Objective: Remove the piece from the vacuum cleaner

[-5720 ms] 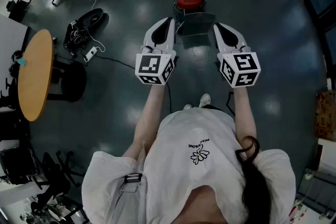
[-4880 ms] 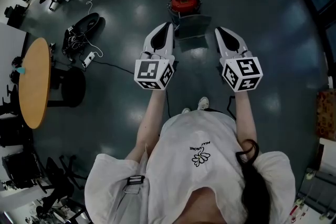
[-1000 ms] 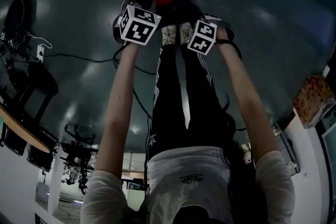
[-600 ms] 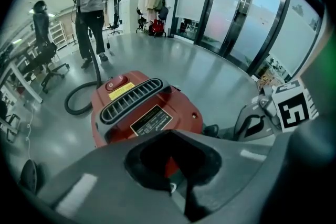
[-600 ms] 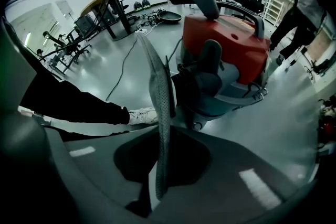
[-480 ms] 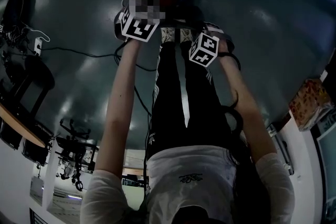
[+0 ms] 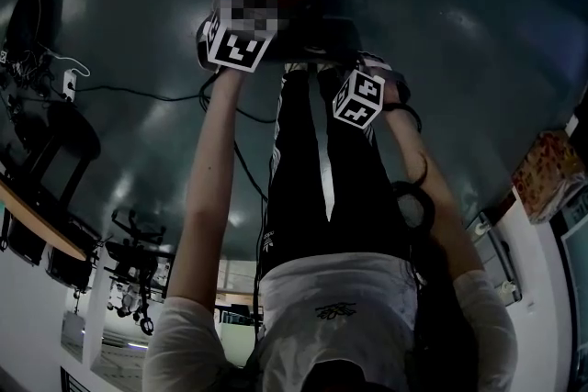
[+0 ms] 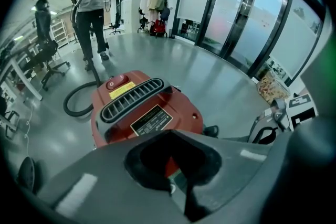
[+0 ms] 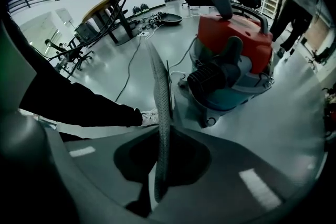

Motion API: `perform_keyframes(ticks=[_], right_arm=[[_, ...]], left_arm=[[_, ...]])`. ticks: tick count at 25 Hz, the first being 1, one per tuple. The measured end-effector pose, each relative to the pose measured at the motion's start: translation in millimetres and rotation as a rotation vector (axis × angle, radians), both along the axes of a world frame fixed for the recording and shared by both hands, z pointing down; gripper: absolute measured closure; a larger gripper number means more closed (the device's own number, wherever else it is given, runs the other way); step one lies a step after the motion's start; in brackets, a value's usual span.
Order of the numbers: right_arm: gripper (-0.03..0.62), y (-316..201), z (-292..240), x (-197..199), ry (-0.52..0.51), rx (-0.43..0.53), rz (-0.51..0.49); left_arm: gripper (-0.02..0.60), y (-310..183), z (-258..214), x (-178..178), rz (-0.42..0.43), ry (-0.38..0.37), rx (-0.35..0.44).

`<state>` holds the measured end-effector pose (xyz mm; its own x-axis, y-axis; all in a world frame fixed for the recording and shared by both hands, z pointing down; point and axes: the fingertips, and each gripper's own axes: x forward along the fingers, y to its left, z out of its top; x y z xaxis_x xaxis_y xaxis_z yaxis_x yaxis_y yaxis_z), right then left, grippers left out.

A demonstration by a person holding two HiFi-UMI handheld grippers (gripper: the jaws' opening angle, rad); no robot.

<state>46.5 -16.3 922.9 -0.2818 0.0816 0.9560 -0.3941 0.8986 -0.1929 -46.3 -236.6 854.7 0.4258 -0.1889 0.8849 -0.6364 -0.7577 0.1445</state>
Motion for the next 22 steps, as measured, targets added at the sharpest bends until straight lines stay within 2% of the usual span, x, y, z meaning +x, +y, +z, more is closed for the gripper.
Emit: perform_keyframes(ticks=[4, 6, 8, 10, 12, 14, 19, 22], right_arm=[[0.559, -7, -14, 2, -0.019, 0.014, 0.018], [0.559, -10, -19, 0, -0.032, 0.029, 0.021], [0.559, -8, -29, -1, -0.041, 0.042, 0.025], [0.559, -1, -49, -3, -0.048, 0.057, 0.037], [0.559, -1, -78, -5, -0.064, 0.088, 0.075], [0.558, -5, -117, -7, -0.092, 0.127, 0.135], [0.559, -32, -243, -1, -0.178, 0.259, 0.276], [0.559, -69, -328, 7, -0.23, 0.379, 0.344]], left_arm=[[0.58, -1, -1, -2, -0.023, -0.005, -0.012], [0.58, -4, 1, -3, -0.072, 0.022, -0.031], [0.581, -4, -6, -5, -0.189, 0.101, -0.051], [0.581, 0, -31, -12, -0.322, 0.191, -0.022], [0.581, 6, -72, -19, -0.397, 0.253, 0.043], [0.58, 15, -120, -24, -0.431, 0.305, 0.096], [0.581, 41, -250, -33, -0.44, 0.395, 0.225], [0.581, 37, -342, -45, -0.471, 0.481, 0.363]])
